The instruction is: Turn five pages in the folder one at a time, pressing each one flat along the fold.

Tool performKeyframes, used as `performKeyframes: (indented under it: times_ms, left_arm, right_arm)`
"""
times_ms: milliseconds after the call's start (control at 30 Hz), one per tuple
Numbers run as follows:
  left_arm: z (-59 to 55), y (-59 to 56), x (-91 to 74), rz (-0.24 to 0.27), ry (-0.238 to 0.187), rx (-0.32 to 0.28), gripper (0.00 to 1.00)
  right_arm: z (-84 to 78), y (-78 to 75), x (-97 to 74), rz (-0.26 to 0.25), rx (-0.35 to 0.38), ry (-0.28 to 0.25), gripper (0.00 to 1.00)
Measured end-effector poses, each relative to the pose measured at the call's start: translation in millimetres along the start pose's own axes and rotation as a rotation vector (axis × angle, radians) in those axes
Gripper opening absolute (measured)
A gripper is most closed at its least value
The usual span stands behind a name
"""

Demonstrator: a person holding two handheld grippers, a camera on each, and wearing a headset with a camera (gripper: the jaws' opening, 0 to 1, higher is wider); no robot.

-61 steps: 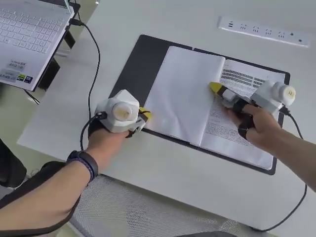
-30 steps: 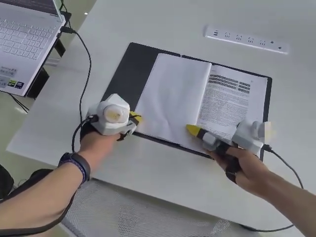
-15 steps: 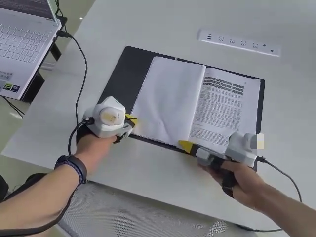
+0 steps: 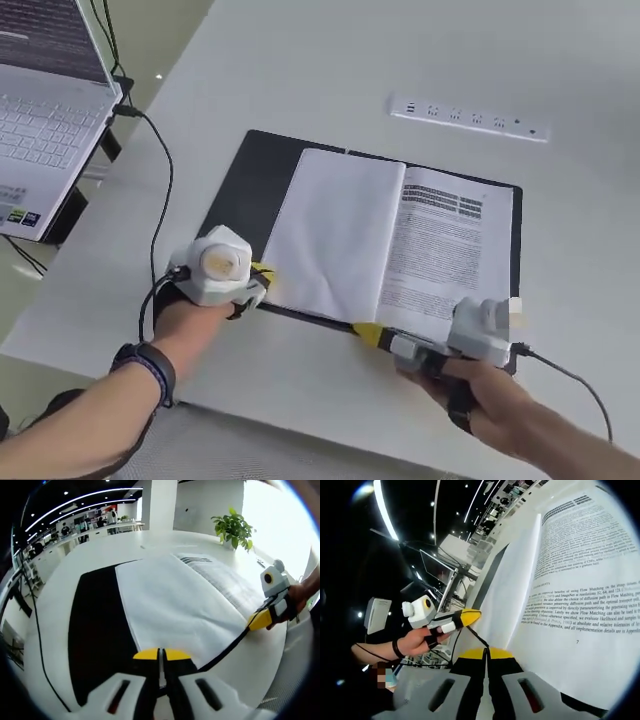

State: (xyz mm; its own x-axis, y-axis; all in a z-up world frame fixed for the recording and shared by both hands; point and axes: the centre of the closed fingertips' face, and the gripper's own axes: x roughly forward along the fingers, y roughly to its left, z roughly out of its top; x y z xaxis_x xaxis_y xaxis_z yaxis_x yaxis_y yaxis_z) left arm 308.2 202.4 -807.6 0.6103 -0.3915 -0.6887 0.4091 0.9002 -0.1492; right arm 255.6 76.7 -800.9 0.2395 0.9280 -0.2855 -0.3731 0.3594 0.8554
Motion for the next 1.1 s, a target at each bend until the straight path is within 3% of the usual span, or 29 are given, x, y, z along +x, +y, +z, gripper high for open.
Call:
performKeyframes:
  times_ms: [100, 267, 400, 600, 767, 967, 1100]
  left_arm:
    - [-0.3, 3.5, 1.9, -0.005, 0.0, -0.007, 0.07]
    - [0.9, -1.1, -4.2, -0.015, -0.011, -0.041, 0.15]
    - [5.1, -0.3, -10.6, -0.013, -0.029, -0.045, 0.19]
    - [10.1, -1.0, -19.2, -0.021, -0.054, -0.015, 0.25]
    - [14.4, -7.5, -33.1, -0.035, -0.046, 0.06, 0.32]
    - [28.6, -13.9, -50.4, -0.05, -0.086, 0.074, 0.38]
    - [35.3, -25.7, -65.5, -0.065, -0.101, 0.101, 0.44]
  right_arm:
    - [5.5, 11.3, -3.8, 0.021, -0.008, -0.012, 0.0]
    - [15.0, 12.5, -13.9, -0.01, -0.077, -0.026, 0.04]
    - [23.0, 3.3, -28.7, -0.079, -0.142, -0.046, 0.1]
    - [28.3, -10.4, -57.1, -0.194, -0.311, -0.012, 0.23]
    - [37.7, -11.3, -85.7, -0.254, -0.391, -0.017, 0.28]
    - [52.1, -6.0, -116.0, -0.32, -0.47, -0.04, 0.38]
    - [58.4, -2.2, -134.0, -0.352, -0.494, -0.058, 0.43]
